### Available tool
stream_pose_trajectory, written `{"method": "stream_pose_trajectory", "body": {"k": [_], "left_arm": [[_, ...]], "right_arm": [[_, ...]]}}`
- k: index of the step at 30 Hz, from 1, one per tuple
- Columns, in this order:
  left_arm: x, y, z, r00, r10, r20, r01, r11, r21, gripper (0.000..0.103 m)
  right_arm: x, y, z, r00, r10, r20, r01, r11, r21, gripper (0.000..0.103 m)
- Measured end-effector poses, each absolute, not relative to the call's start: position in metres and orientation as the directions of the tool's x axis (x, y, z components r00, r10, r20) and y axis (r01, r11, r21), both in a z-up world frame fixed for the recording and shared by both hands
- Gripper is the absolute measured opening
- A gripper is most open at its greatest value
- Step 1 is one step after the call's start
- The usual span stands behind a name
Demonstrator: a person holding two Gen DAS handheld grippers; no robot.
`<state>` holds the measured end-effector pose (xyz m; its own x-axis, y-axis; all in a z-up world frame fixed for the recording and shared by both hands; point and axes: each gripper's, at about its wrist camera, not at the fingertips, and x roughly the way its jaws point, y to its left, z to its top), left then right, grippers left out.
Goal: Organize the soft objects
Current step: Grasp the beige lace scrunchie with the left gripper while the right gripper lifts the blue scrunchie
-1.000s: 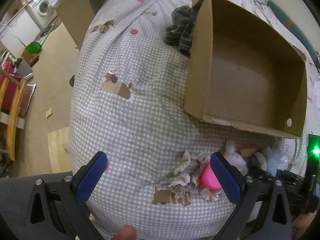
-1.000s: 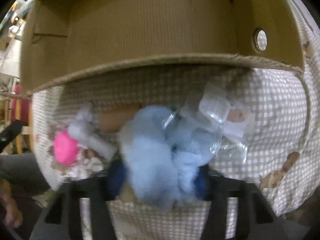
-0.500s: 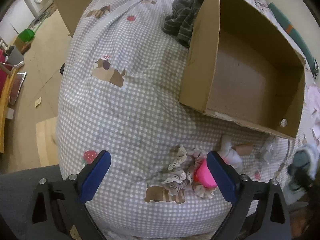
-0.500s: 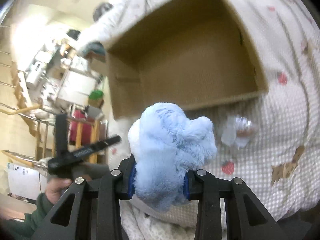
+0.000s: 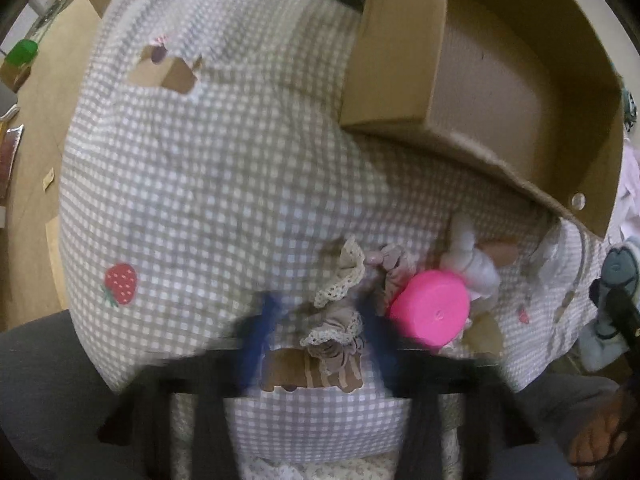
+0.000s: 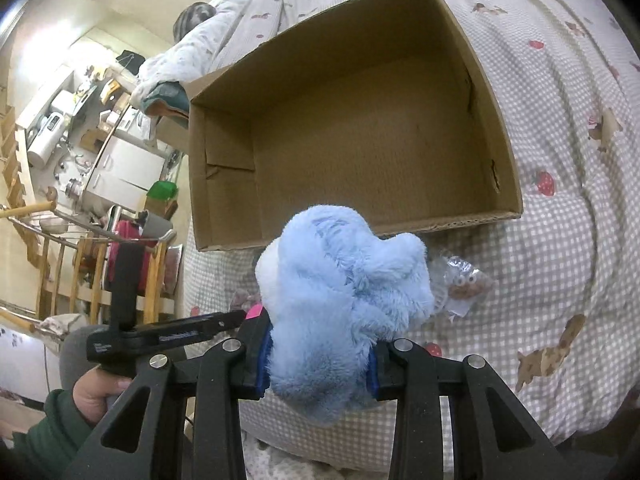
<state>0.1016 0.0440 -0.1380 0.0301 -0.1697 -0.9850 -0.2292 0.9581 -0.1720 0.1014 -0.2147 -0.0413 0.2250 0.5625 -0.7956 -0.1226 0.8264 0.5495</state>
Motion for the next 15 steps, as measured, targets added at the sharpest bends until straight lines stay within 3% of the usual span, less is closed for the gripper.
{"method": "stream_pose_trajectory", "body": {"k": [4,8,15], "left_arm": [[0.098,0.039,-0.126,0.117,-0.288,-0.950,-0.232,0.922,-0.309,0.008],[0.090,0.030,-0.087,0.246,-0.227,-0.942,-0.155,0.951,-0.269,0.008],[0.054,0.046,-0.047,0.351,-0.185,-0.918,-0.193,0.945,-0.264,0.008]], "right_arm": [[0.096,-0.221,-0.041,0.227,0.561,-0.796,-0.122,0.827,0.548,0.037],[0.091,-0.234,-0.038,0.231,0.567,-0.790,-0.117,0.823,0.556,0.037],[0.088,-0.247,-0.029,0.276,0.585,-0.763,-0.094,0.806,0.584,0.037]]}}
